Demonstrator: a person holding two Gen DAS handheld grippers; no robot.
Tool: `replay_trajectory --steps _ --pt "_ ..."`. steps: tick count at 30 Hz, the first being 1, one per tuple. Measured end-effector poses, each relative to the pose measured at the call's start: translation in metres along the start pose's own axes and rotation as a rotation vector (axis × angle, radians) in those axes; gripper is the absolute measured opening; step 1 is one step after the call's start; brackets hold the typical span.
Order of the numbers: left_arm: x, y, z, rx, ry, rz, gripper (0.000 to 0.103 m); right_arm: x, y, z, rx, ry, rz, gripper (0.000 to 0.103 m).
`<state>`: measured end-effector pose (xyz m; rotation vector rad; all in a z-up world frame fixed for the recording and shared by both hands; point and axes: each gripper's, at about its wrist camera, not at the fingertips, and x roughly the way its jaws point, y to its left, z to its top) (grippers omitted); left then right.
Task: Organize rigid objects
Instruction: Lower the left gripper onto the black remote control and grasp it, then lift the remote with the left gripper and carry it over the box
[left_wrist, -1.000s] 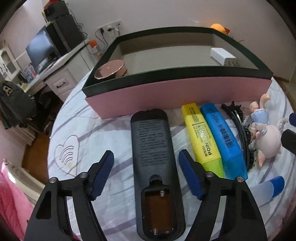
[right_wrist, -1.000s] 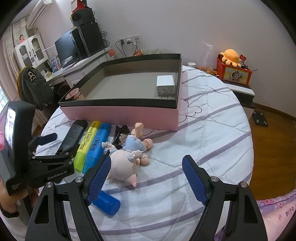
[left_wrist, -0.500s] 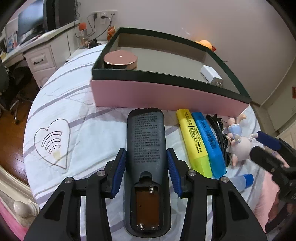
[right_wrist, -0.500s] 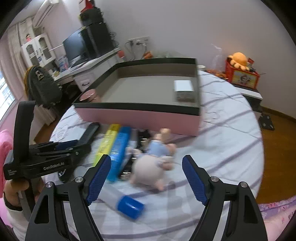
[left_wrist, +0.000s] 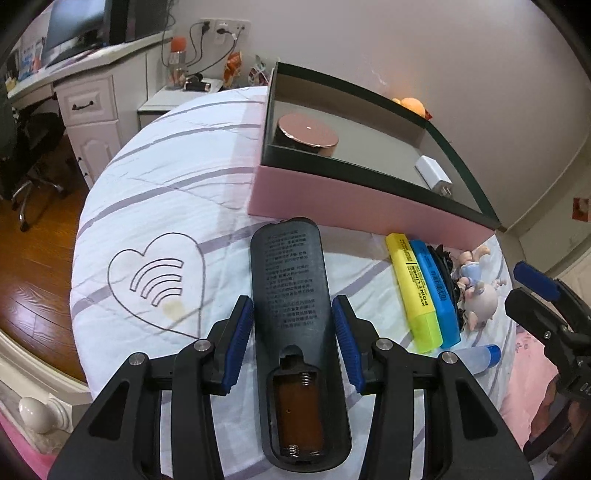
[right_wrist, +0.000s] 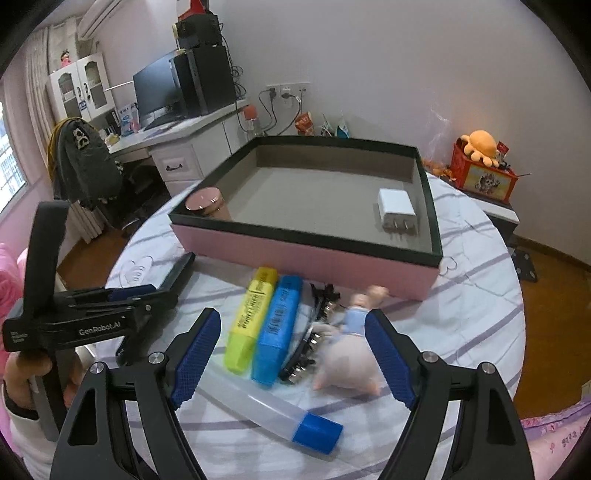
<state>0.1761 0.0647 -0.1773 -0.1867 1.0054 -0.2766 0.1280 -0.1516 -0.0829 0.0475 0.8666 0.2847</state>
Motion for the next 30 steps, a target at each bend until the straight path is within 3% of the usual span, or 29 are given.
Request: replay_trajectory --steps 5,14,18,26,30 --pt "-0.007 0.012 0.002 -0.027 -0.012 -0.05 0.048 0.006 0.015 0.003 -0.028 0.012 0.012 0.082" --pt "-0.019 0.035 0.002 -0.048 -0.04 -0.026 0.063 0.013 0.032 0.006 -0.059 0.033 0.027 0.082" --pt "-0.02 0.045 0.002 -0.036 -0.037 0.065 0.061 0.017 0.037 0.006 -0.068 0.043 0.031 0.082" --pt "-0.008 0.041 0.001 0.015 -0.009 0.088 0.064 0.024 0.042 0.006 -0.077 0.065 0.033 0.082" --pt "-0.002 0.026 -0.002 0.062 0.004 0.151 0.064 0.023 0.041 0.006 -0.078 0.067 0.031 0.082"
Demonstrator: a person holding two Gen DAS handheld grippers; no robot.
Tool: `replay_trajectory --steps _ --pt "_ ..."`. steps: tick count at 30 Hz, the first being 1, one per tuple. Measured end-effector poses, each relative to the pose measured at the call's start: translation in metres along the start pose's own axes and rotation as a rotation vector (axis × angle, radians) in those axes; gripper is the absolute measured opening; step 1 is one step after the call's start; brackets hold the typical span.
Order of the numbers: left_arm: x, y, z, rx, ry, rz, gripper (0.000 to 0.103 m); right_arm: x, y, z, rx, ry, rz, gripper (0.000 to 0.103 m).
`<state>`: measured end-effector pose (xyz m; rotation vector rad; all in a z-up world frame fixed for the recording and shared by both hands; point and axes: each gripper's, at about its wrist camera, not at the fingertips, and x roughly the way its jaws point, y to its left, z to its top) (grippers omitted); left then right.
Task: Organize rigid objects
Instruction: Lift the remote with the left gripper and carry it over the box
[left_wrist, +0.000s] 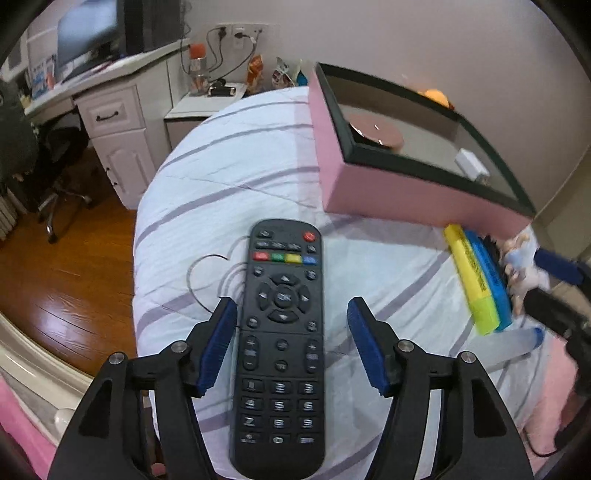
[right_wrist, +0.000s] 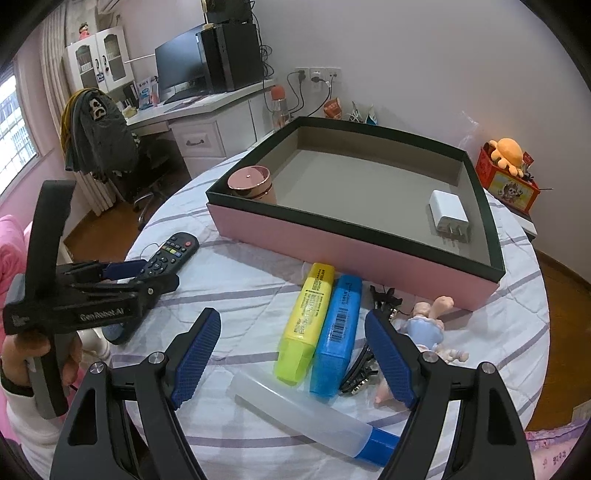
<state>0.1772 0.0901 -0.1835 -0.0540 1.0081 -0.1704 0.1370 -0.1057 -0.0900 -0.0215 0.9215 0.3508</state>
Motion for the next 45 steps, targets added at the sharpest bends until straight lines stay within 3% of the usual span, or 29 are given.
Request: replay_trajectory --steps 4,6,8,16,26,45 --pt "0.003 -0.011 -0.003 0.026 -0.014 0.063 0.062 -0.004 -0.005 -0.001 0.01 -0.01 0.0 0.082" --pt "0.004 -0.01 -0.002 0.025 -0.018 0.078 0.057 -0.006 -0.007 -0.002 0.014 -0.013 0.0 0.082" --pt "0.001 -0.008 -0.002 0.006 -0.026 0.072 0.044 -0.008 -0.009 -0.003 0.019 -0.017 -0.002 0.082" --pt "0.002 -0.035 -0.004 0.037 -0.022 0.037 0.044 -0.017 -0.028 -0.008 0.062 -0.038 -0.022 0.082" --pt "0.009 -0.077 -0.004 0.081 -0.013 0.066 0.044 -0.021 -0.052 -0.015 0.098 -0.053 -0.081 0.082" --pt "-0.027 -0.081 -0.001 0.068 -0.105 0.01 0.044 -0.019 -0.07 -0.018 0.126 -0.06 -0.087 0.082"
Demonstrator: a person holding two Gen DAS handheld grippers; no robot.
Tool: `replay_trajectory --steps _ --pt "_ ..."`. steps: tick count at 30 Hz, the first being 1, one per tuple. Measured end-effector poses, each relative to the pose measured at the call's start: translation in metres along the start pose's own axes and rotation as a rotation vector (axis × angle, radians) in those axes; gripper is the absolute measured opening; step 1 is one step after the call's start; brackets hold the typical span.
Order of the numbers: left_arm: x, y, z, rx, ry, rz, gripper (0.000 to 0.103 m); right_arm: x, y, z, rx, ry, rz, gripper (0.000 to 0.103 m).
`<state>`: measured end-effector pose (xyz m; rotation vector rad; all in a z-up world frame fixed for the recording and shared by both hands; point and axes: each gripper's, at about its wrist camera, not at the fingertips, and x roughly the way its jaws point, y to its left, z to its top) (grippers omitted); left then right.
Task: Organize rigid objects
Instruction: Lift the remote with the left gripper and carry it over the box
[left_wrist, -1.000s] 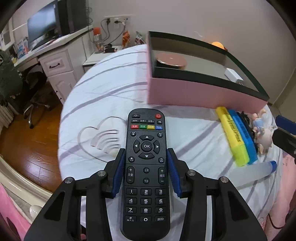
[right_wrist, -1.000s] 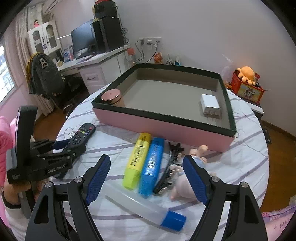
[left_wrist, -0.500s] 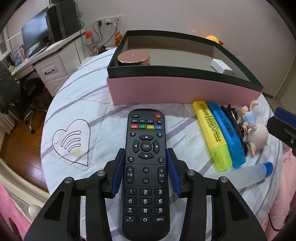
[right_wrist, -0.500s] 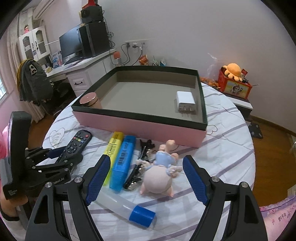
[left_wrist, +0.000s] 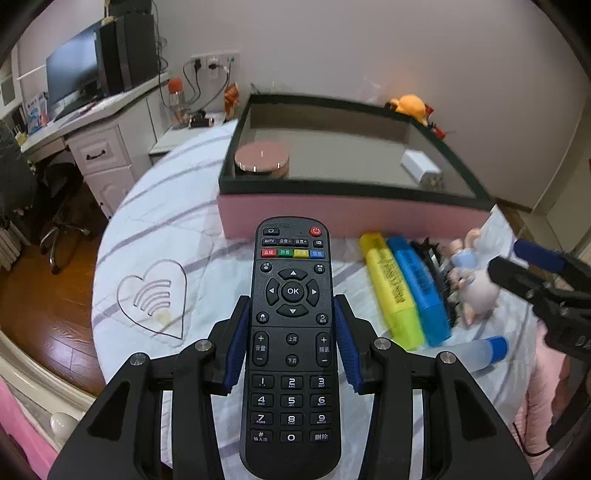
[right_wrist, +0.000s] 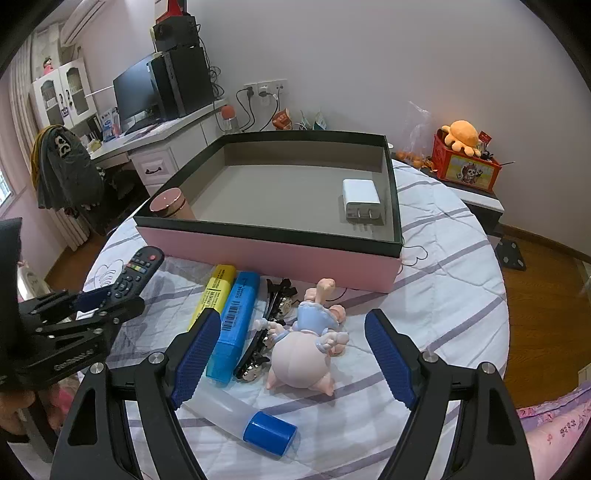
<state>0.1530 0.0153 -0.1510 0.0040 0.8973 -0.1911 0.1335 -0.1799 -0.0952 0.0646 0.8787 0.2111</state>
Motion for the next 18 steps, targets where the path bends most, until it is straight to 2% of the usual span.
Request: replay_trajectory --steps 11,18 --pt "-0.046 -0.018 0.032 0.044 -0.113 -0.038 0.044 -0.019 -0.003 0.015 -0.007 -0.063 -0.012 0.082" --pt "-0.037 -0.028 0.079 0.043 -0.143 -0.058 0.044 -0.022 -0.015 0.046 0.0 -0.128 -0.034 0.082"
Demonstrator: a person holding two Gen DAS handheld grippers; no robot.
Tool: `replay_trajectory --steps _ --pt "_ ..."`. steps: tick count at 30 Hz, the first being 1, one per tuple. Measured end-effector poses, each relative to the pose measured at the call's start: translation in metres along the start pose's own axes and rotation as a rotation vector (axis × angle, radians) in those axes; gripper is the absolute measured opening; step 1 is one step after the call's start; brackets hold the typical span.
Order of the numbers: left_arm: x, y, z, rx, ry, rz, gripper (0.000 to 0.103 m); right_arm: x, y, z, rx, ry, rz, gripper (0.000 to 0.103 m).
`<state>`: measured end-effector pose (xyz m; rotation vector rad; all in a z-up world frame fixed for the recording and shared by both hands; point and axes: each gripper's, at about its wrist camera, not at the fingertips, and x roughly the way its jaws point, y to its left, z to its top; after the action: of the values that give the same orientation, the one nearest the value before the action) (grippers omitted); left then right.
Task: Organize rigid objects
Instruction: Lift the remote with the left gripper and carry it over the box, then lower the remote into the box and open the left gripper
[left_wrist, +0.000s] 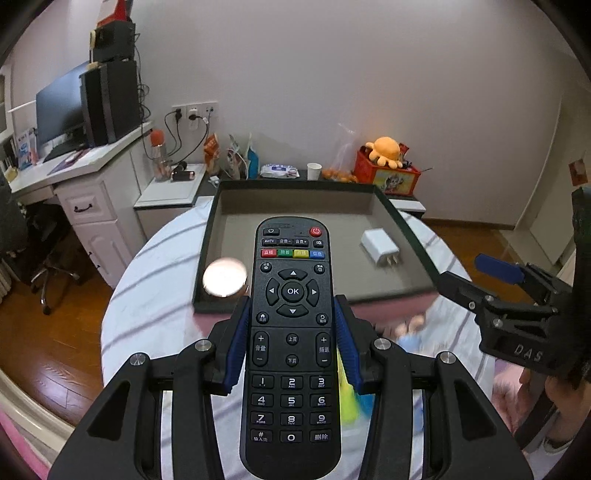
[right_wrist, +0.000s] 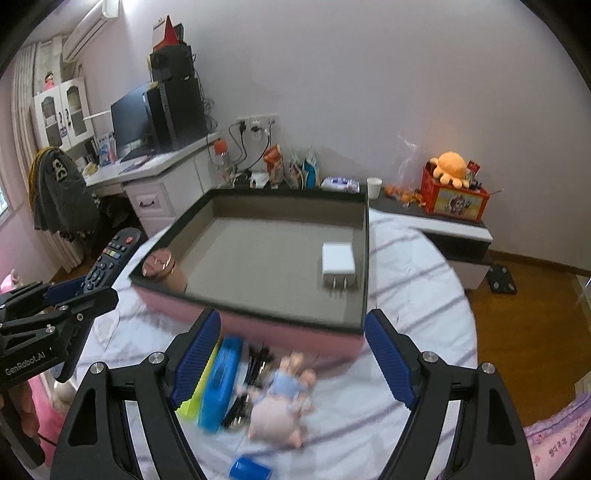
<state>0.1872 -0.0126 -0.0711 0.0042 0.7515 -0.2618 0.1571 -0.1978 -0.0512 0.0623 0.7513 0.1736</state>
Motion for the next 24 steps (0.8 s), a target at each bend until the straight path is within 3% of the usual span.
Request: replay_trajectory --steps 12,18,24 --pt "0.083 0.001 0.072 -0.045 0.033 0.003 0.044 0.044 -0.009 0.055 -0.029 -0.039 0.02 0.082" --pt "0.135 0.008 0.057 -0.083 0.147 0.036 0.044 0.074 -0.017 0.061 -0.028 -0.008 0.036 0.082" --pt "0.15 0.008 0.041 -0.105 0.204 0.085 0.044 0.095 -0.017 0.057 -0.036 0.035 0.049 0.082"
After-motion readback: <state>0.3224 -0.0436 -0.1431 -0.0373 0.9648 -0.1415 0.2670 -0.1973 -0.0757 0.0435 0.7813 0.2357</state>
